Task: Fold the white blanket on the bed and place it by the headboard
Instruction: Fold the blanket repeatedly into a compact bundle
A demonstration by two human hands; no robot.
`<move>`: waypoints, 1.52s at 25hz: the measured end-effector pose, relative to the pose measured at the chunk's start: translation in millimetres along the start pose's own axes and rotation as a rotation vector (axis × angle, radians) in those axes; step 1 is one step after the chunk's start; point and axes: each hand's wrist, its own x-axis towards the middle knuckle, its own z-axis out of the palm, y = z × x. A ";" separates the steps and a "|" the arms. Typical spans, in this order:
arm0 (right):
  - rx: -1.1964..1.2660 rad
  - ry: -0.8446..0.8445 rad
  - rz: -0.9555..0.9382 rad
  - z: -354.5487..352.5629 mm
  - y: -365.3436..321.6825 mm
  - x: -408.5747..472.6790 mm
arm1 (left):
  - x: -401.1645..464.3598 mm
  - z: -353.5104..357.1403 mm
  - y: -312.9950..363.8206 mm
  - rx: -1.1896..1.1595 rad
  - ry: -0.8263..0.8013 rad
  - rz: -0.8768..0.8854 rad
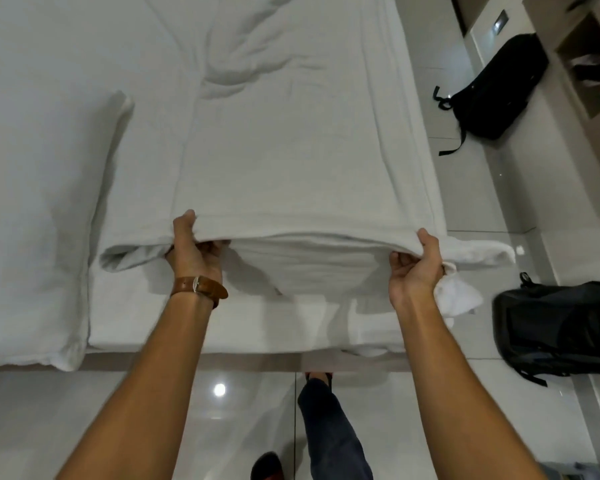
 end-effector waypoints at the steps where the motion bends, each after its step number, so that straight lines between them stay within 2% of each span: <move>1: -0.038 0.006 0.008 20.7 0.4 24.2 | 23.6 21.2 -5.2 0.006 0.018 0.002; 11: -0.161 -0.124 0.073 252.0 14.1 248.2 | 255.6 205.8 -57.9 -0.015 0.072 0.042; 13: -0.136 -0.163 0.102 275.4 19.2 281.1 | 284.1 230.2 -58.9 -0.018 0.021 0.028; 15: -0.193 -0.263 0.153 285.4 25.4 308.3 | 302.5 246.9 -66.8 0.086 -0.090 -0.050; 16: -0.270 -0.332 0.176 283.8 28.7 318.5 | 306.5 249.5 -74.2 0.246 -0.142 -0.082; 17: -0.360 -0.391 0.171 279.4 33.4 325.1 | 309.8 246.0 -84.3 0.510 -0.174 -0.058; 19: -0.729 -0.507 0.008 263.8 46.5 327.5 | 306.5 220.1 -109.8 1.187 -0.279 0.142; 21: -1.429 -0.660 -0.374 228.8 65.3 323.0 | 291.0 177.4 -138.5 1.779 -0.418 0.356; 22: -1.735 -0.706 -0.600 204.5 73.1 318.6 | 280.4 155.8 -148.0 1.958 -0.438 0.420; 23: -1.932 -0.690 -0.766 179.7 76.8 312.9 | 268.5 135.1 -154.3 2.052 -0.420 0.458; 25: -2.056 -0.582 -0.888 141.0 74.4 298.8 | 251.6 99.0 -156.8 2.110 -0.358 0.491; 32: -2.091 -0.394 -0.865 58.3 81.3 230.6 | 184.7 17.4 -148.9 2.208 -0.258 0.517; 35: -2.079 -0.338 -0.911 17.8 97.8 188.4 | 153.9 -18.2 -149.4 2.096 -0.136 0.501; 38: -2.018 -0.261 -0.854 -4.5 109.3 156.3 | 132.7 -41.9 -148.8 1.863 0.038 0.401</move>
